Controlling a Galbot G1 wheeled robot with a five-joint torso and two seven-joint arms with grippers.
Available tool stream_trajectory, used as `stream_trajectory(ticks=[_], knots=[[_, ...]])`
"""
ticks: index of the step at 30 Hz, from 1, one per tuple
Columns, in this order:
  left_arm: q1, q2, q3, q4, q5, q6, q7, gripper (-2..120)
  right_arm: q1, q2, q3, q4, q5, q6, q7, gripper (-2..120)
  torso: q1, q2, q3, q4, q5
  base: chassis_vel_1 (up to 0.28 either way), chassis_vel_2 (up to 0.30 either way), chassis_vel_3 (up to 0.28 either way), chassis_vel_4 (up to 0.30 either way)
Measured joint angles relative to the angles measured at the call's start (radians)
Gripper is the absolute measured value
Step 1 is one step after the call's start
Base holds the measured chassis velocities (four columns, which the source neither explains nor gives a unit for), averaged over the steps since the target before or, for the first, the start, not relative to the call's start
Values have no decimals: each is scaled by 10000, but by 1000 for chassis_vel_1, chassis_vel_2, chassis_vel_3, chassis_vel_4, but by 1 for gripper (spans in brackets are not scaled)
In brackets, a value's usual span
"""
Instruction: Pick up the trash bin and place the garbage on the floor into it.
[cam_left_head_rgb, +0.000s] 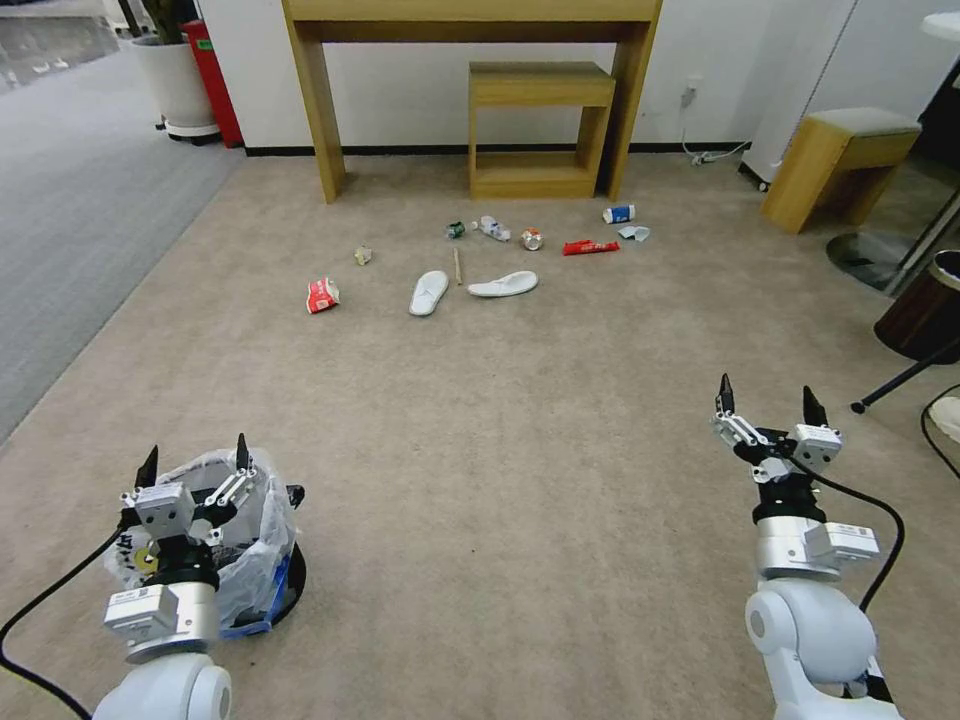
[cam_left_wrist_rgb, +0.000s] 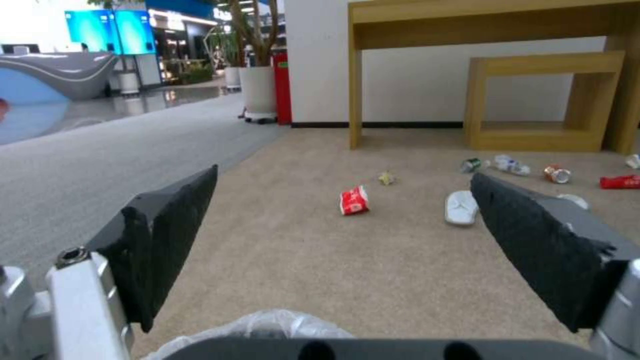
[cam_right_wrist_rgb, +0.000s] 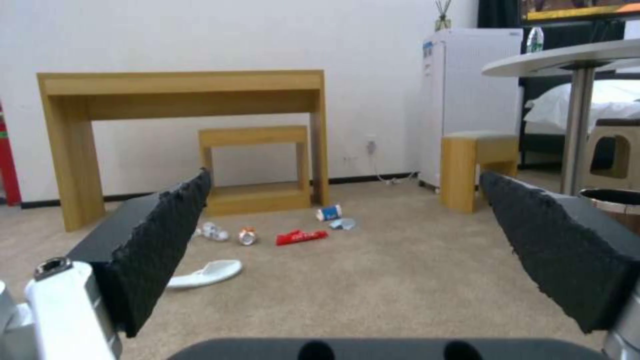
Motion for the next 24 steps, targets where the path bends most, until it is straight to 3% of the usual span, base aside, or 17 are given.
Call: stream_trajectory(ticks=[24], knots=[[-29, -13, 12, 110, 24, -86, -14, 100, 42, 79, 98, -193, -435, 45, 77, 100, 0, 0, 0, 0, 0, 0, 0, 0, 0]])
